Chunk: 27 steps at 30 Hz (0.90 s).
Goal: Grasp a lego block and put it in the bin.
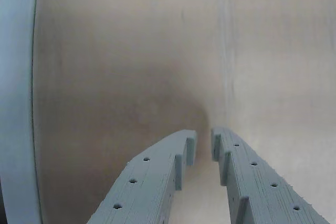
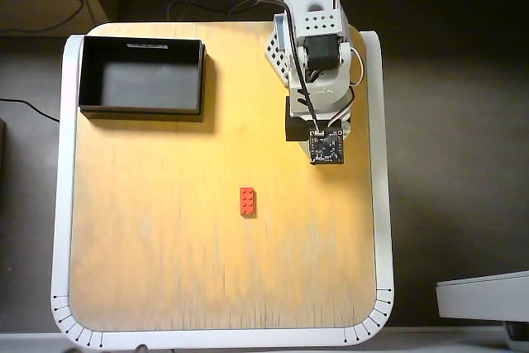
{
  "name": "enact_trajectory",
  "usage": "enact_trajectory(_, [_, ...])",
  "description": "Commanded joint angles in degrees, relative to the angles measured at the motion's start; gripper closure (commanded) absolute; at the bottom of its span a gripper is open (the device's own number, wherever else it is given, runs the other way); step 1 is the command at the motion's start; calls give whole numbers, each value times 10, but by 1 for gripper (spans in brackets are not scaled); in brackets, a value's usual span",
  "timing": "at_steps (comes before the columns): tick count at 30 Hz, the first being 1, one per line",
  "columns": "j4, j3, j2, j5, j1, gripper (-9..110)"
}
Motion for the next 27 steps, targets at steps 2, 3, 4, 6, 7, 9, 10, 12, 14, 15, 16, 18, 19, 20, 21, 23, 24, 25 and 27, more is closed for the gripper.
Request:
enact_trajectory(2, [3, 91, 52, 2, -12, 101])
enact_trajectory(3, [3, 91, 51, 17, -13, 101])
enact_trajectory(4, [3, 91, 51, 48, -12, 101])
enact_trajectory(6, [-4, 90, 50, 60, -11, 101])
enact_trajectory(7, [-8, 88, 47, 66, -10, 101])
enact_trajectory(9, [-41, 79, 21, 60, -4, 101])
enact_trajectory(10, [-61, 68, -1, 57, 2, 101])
enact_trajectory(12, [-89, 36, -52, 54, 11, 101])
enact_trajectory(14, [-91, -12, -112, 58, 22, 101])
enact_trajectory(15, [-91, -40, -140, 60, 26, 101])
enact_trajectory(16, [-91, -66, -168, 61, 32, 101])
enact_trajectory(18, [-91, -122, -220, 66, 45, 101])
enact_trajectory(19, [-91, -149, -247, 70, 51, 100])
enact_trajectory(20, [-91, -177, -276, 72, 58, 99])
enact_trajectory(21, [-91, -205, -306, 76, 65, 98])
enact_trajectory(23, [-91, -260, -360, 80, 83, 96])
enact_trajectory(24, [-91, -287, -385, 83, 91, 96])
enact_trajectory(25, [-91, -312, -407, 89, 102, 95])
enact_trajectory(27, [-91, -354, -441, 103, 121, 94])
